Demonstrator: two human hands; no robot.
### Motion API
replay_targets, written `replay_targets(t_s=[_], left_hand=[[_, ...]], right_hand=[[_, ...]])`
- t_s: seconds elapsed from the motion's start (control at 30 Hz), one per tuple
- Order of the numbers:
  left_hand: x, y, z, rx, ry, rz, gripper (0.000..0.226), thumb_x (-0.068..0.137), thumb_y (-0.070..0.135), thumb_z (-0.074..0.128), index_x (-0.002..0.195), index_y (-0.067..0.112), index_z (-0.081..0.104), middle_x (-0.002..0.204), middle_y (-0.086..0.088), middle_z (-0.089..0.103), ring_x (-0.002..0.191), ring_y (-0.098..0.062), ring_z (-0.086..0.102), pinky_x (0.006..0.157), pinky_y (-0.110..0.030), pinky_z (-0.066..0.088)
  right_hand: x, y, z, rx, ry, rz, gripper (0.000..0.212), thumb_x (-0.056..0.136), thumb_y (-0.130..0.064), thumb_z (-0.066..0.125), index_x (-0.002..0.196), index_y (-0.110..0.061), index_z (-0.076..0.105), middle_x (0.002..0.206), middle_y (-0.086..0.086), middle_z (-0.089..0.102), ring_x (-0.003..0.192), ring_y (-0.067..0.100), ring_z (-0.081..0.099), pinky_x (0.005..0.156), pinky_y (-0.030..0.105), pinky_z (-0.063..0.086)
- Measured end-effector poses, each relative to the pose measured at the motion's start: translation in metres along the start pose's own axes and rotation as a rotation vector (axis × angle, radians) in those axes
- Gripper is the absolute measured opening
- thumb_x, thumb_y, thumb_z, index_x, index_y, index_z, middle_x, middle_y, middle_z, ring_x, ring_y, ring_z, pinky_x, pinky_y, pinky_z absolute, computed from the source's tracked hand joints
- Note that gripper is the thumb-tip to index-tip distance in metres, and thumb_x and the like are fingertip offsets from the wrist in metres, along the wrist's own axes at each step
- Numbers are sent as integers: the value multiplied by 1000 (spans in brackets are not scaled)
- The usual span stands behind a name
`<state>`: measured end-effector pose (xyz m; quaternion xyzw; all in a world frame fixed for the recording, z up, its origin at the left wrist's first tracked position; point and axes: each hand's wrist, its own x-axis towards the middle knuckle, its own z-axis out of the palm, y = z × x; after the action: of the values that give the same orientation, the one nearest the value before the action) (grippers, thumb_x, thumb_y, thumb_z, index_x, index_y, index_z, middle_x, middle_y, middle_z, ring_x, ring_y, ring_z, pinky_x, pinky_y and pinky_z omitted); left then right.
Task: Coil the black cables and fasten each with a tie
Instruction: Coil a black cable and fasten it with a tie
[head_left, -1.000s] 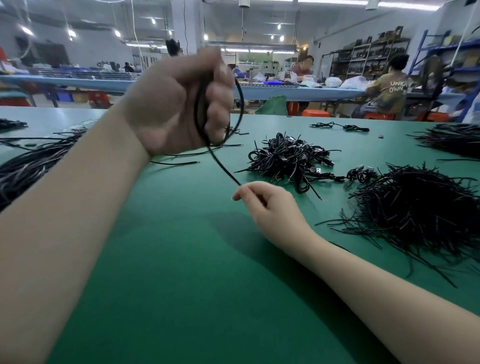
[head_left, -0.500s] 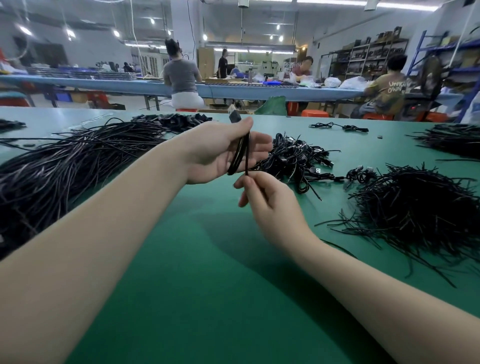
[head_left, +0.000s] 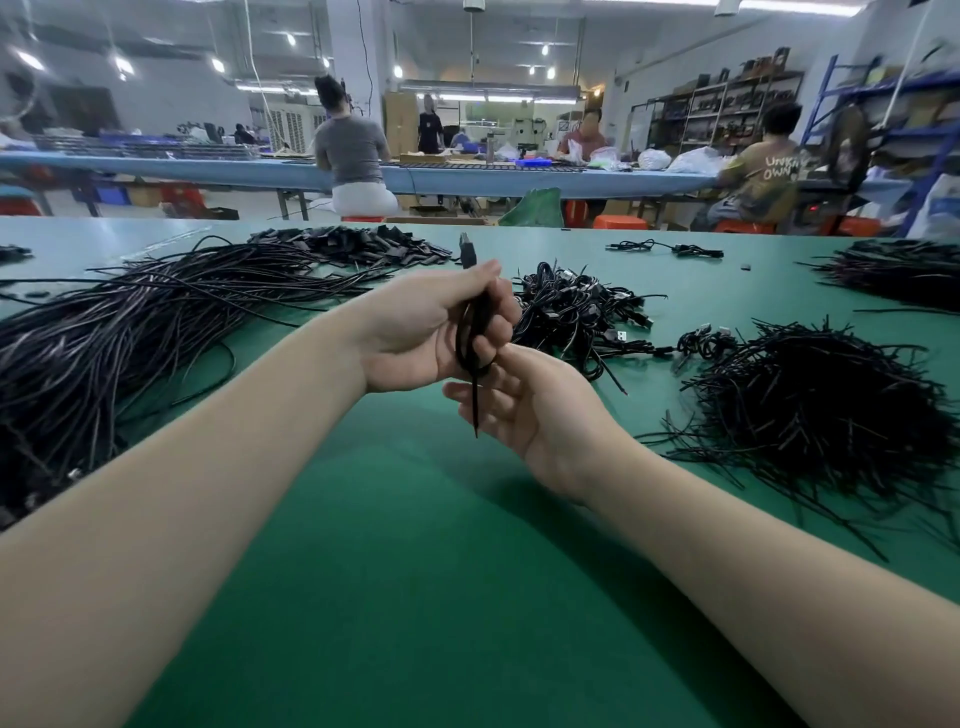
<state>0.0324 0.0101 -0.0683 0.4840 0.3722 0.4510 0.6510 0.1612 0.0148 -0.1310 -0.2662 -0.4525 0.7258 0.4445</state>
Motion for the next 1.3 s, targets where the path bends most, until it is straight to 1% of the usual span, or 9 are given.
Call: replay_targets(t_s=[0.23,0.3,0.47,0.57,0.7,0.87,1.03,1.2,1.3], left_hand=[[4,-3,-2,554,326,-10,36,100,44,44,74,22,58,79,4,58,73,-13,53,73,-29,40],[4,-5,0,522,328,-15,36,99,44,44,74,20,58,89,0,54,84,-19,50,81,-31,40],[7,-9,8,347,314,53,34,102,33,41,79,13,55,84,-4,69,75,-18,62,74,-26,51],[9,-12,8,367,327,152,36,103,32,41,76,12,55,75,-3,62,74,-18,59,84,-32,51],[11,-18,8,457,286,122,38,102,37,42,75,15,58,77,-2,58,75,-22,51,74,-35,43],[14,-22,12,392,286,139,38,102,33,43,72,15,57,85,0,64,81,-17,56,75,-30,48],[16,-24,12,386,335,152,37,101,32,44,71,15,57,96,-7,58,78,-15,55,68,-21,50],[18,-31,10,364,371,127,35,101,33,45,74,16,57,82,-1,57,69,-10,53,67,-18,48],[19,-35,9,348,403,94,35,101,35,45,72,19,57,70,7,59,62,-5,55,60,-16,46]], right_hand=[[3,6,-10,-181,102,-105,18,99,-11,50,88,-15,64,74,5,66,58,14,66,68,27,54],[2,8,-8,-264,75,-126,21,99,-10,49,87,-16,65,67,2,65,58,13,65,67,27,53],[2,7,-6,-309,30,-151,22,98,-11,51,84,-16,66,63,-1,66,55,12,62,63,26,48],[1,3,-6,-196,-22,-89,25,101,-26,46,97,-12,66,77,4,70,62,14,64,64,25,48],[0,6,-3,-210,-5,-79,44,95,-48,49,113,-9,60,98,4,69,73,15,67,68,28,52],[1,5,-7,-582,63,-327,15,97,-36,51,93,-22,54,77,-6,56,62,10,57,57,19,47],[5,8,-6,-668,39,-376,21,100,-32,45,80,-25,47,55,-19,46,53,7,41,57,31,42],[4,7,-9,-823,-16,-380,24,102,-34,39,80,-25,46,56,-24,50,54,-1,41,63,25,43],[5,3,-12,-1006,-6,-364,30,101,-39,36,104,-13,51,81,-7,56,72,11,49,72,34,44]])
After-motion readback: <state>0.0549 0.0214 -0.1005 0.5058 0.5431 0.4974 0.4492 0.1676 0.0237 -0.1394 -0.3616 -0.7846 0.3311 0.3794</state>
